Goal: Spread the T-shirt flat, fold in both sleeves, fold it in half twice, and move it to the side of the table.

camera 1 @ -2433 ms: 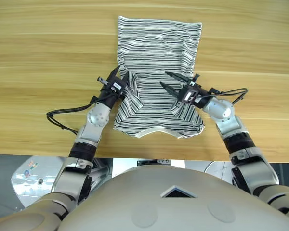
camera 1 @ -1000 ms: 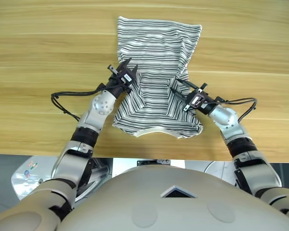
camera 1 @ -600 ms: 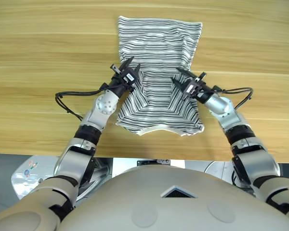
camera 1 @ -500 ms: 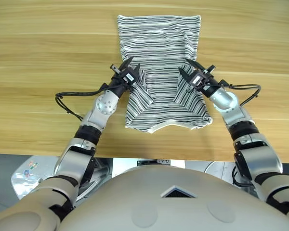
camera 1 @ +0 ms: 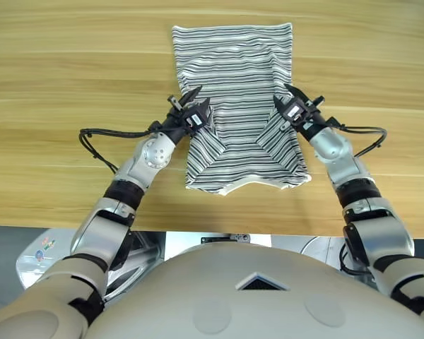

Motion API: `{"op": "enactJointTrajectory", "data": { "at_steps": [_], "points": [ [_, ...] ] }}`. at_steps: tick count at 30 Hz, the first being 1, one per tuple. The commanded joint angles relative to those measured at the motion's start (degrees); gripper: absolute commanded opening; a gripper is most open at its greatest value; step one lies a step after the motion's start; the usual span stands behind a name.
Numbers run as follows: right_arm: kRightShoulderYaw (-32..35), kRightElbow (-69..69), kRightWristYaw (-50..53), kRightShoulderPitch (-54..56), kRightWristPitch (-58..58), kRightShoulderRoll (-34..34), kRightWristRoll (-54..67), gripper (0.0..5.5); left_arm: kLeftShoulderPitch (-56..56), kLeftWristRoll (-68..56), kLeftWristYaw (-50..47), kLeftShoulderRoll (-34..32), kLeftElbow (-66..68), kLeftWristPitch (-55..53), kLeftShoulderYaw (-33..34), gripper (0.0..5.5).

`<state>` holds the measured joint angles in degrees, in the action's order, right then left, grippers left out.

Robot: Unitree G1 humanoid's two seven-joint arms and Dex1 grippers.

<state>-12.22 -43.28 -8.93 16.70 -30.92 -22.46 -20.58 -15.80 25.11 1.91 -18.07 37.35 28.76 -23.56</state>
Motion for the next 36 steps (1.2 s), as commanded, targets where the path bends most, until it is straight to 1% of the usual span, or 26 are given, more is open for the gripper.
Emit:
{"op": "enactJointTrajectory", "data": {
  "at_steps": [1,6,9,10,11,13,14,15,17,18,20,21,23,24,25,26,28,31,33,36],
  "points": [
    [1.06,-1.06,0.65,-2.74,2.57,-1.33,0.61,1.72,6.07,4.64,3.07,-2.14,5.98,-4.05,-4.08,1.59],
    [1.84,-1.13,1.41,-3.71,3.08,-1.77,1.45,1.72,5.6,4.52,2.69,-2.75,6.46,-4.46,-4.28,1.59],
    [1.62,0.78,1.84,-3.59,-0.36,-1.22,1.73,1.72,5.12,4.42,2.35,-2.97,6.98,-4.46,-4.09,1.59],
    [2.23,5.52,0.04,-4.79,-4.41,-0.82,5.23,1.72,4.74,3.96,1.34,-2.82,6.84,-4.14,-3.35,1.59],
    [3.31,14.21,-3.49,-7.02,-6.73,-0.76,12.81,1.72,4.32,2.37,-1.07,-2.75,5.73,-2.12,-1.19,1.59],
    [7.14,30.75,-8.47,-11.03,-6.41,-1.99,28.84,1.72,5.78,-5.68,-3.77,-2.57,-1.64,5.32,5.61,1.59],
    [9.07,36.03,-9.7,-12.5,-4.94,-2.98,34.2,1.72,7.18,-10.15,-3.47,-2.57,-6.07,9.19,8.16,1.59],
    [10.91,39.02,-10.79,-14.06,-4.1,-4.25,37.65,1.72,8.99,-14.25,-2.43,-2.7,-11.03,12.03,9.81,1.59],
    [14.39,39.53,-12.84,-17.96,-4.94,-7.32,38.09,1.72,12.89,-20.2,-0.31,-3.87,-21.52,14.47,11.89,1.59],
    [15.67,38.8,-13.8,-19.71,-5.8,-8.47,36.96,1.72,14.68,-22.06,0.76,-4.61,-25.68,14.58,12.72,1.59],
    [17.78,31.33,-14.1,-23.26,-9.04,-12.22,29.4,1.72,20.18,-26.91,4.3,-7.93,-35.72,12.92,14.38,1.59],
    [17.23,25.54,-9.72,-24.86,-10.43,-15.58,19.0,1.72,23.71,-26.81,6.65,-10.72,-38.86,12.49,15.21,1.59],
    [13.6,16.2,0.11,-28.93,-9.89,-22.67,-0.14,1.72,30.23,-16.93,8.55,-17.51,-37.25,10.45,18.54,1.59],
    [11.69,14.08,3.89,-31.18,-8.72,-25.13,-6.98,1.72,32.42,-8.0,7.35,-22.02,-33.48,7.7,19.16,1.59],
    [9.47,13.06,6.66,-32.79,-7.36,-26.72,-12.29,1.72,33.89,0.64,5.78,-26.44,-29.52,4.98,18.4,1.59],
    [7.86,12.86,8.48,-33.59,-6.94,-27.45,-16.0,1.72,34.88,5.74,5.64,-29.34,-27.51,2.71,17.78,1.59],
    [6.4,17.04,10.07,-34.9,-8.16,-28.21,-20.42,1.72,35.57,10.26,7.43,-31.37,-28.62,1.48,16.65,1.59],
    [5.22,25.59,11.32,-37.0,-11.28,-29.18,-22.56,1.72,36.89,14.19,10.9,-33.3,-32.33,2.53,13.47,1.59],
    [5.2,32.69,10.44,-39.42,-12.54,-30.23,-22.27,1.72,38.1,13.7,13.12,-34.37,-36.49,4.94,11.66,1.59],
    [5.28,41.57,7.44,-40.68,-13.56,-31.81,-21.25,1.72,38.76,8.36,17.84,-36.08,-44.11,8.28,9.6,1.59]
  ]
}}
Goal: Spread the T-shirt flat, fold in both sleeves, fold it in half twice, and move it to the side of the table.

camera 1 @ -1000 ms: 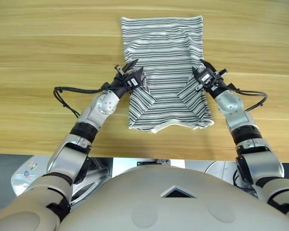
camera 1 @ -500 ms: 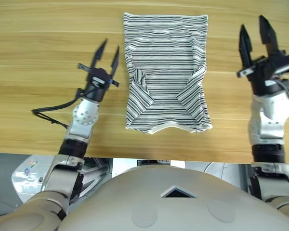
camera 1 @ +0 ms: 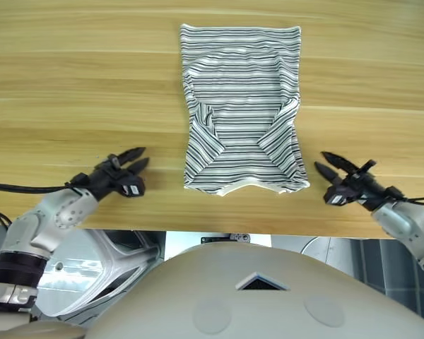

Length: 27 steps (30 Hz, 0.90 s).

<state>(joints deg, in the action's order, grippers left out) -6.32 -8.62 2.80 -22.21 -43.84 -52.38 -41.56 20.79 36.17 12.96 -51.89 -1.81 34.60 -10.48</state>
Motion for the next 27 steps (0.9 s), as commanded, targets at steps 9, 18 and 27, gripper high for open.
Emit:
{"op": "enactJointTrajectory", "data": {
  "at_steps": [9,18,27],
  "points": [
    [-3.06,6.75,-10.43,3.22,-1.8,-0.09,2.49,1.72,-7.43,-8.38,17.55,-0.54,-0.19,7.26,-10.27,1.59],
    [4.11,4.75,-9.79,-5.64,-2.88,-7.28,2.64,1.72,-9.15,-11.84,15.12,-1.29,11.14,5.94,-5.62,1.59],
    [-1.01,8.15,-14.75,-2.24,-4.87,-4.87,3.97,1.72,-5.5,-15.66,14.75,-1.88,6.81,6.42,-2.2,1.59]
  ]
}}
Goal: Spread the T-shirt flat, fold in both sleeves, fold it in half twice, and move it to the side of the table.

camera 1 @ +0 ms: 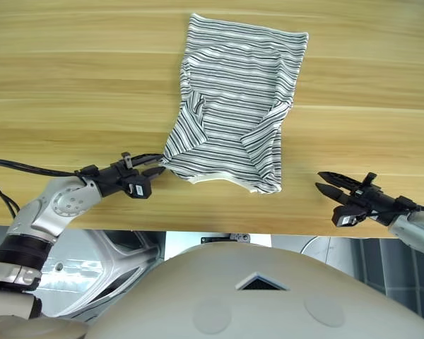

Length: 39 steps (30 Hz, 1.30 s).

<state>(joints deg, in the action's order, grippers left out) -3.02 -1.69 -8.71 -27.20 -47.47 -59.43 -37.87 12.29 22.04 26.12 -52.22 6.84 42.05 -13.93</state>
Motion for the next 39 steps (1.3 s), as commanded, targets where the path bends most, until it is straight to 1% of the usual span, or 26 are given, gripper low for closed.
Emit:
{"op": "enactJointTrajectory", "data": {
  "at_steps": [1,4,6,7,10,13,19,26,31,34,39],
  "points": [
    [-5.49,1.63,-3.86,4.16,-1.44,3.09,0.85,1.9,3.73,-2.77,2.12,-1.36,-3.18,-0.74,1.3,1.59],
    [-7.76,3.2,-6.04,6.99,-1.18,5.04,3.2,2.42,5.46,-7.81,3.77,-0.18,-8.79,-0.49,1.03,1.59],
    [-8.34,3.07,-6.83,7.47,-0.72,5.8,3.9,2.8,6.26,-10.86,3.97,-0.41,-12.2,-0.94,3.05,1.59],
    [-8.58,2.83,-7.14,7.39,-0.49,6.07,4.17,2.85,6.28,-11.08,3.79,-0.92,-12.5,-1.38,4.59,1.59],
    [-9.51,2.76,-8.41,7.16,0.16,6.79,4.42,2.85,3.84,-6.51,3.19,-3.04,-5.83,-3.04,7.68,1.59],
    [-10.33,3.1,-9.39,7.77,0.45,7.36,4.5,2.85,-0.26,-1.91,2.86,-4.08,2.97,-3.34,7.42,1.59],
    [-11.32,3.4,-9.7,8.02,0.34,8.24,4.75,2.85,-4.23,0.98,5.02,-3.39,9.54,0.12,3.73,1.59],
    [-12.58,1.55,-8.55,10.16,0.87,10.93,2.69,2.85,-14.55,0.77,13.3,1.91,13.73,6.42,-7.87,1.59],
    [-13.02,0.75,-8.16,11.47,0.72,11.86,2.4,2.85,-19.67,1.03,16.99,4.46,17.67,8.86,-13.28,1.59],
    [-13.6,-0.16,-7.88,12.18,0.44,12.33,2.08,2.85,-21.08,1.11,17.33,5.01,19.75,9.78,-14.73,1.59],
    [-13.43,-2.67,-7.05,14.13,0.43,12.31,2.22,2.85,-21.45,0.38,16.74,4.28,21.56,11.44,-15.23,1.59]
  ]
}}
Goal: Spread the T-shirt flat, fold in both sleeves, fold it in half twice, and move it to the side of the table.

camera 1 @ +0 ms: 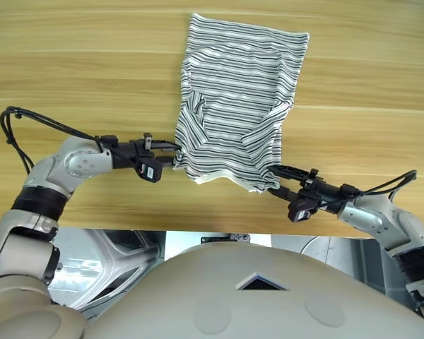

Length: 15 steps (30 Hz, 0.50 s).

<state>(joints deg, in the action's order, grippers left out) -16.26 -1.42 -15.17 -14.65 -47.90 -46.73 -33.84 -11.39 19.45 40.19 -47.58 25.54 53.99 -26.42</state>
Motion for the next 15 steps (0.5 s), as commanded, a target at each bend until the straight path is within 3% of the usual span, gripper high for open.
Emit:
{"op": "enactJointTrajectory", "data": {
  "at_steps": [1,7,15],
  "points": [
    [-0.05,-3.9,-0.47,2.03,0.77,-0.56,-1.68,2.85,2.3,2.82,2.5,-0.57,2.99,-0.06,-2.69,1.59],
    [-0.58,-7.69,-0.72,3.77,-0.27,-1.35,-1.14,2.85,4.83,0.63,2.59,-1.44,0.32,1.92,-2.63,1.59],
    [-2.05,-8.04,-1.46,4.35,-2.56,-1.72,-0.27,1.27,3.17,0.84,2.62,1.56,4.61,3.31,-4.94,1.59]
  ]
}}
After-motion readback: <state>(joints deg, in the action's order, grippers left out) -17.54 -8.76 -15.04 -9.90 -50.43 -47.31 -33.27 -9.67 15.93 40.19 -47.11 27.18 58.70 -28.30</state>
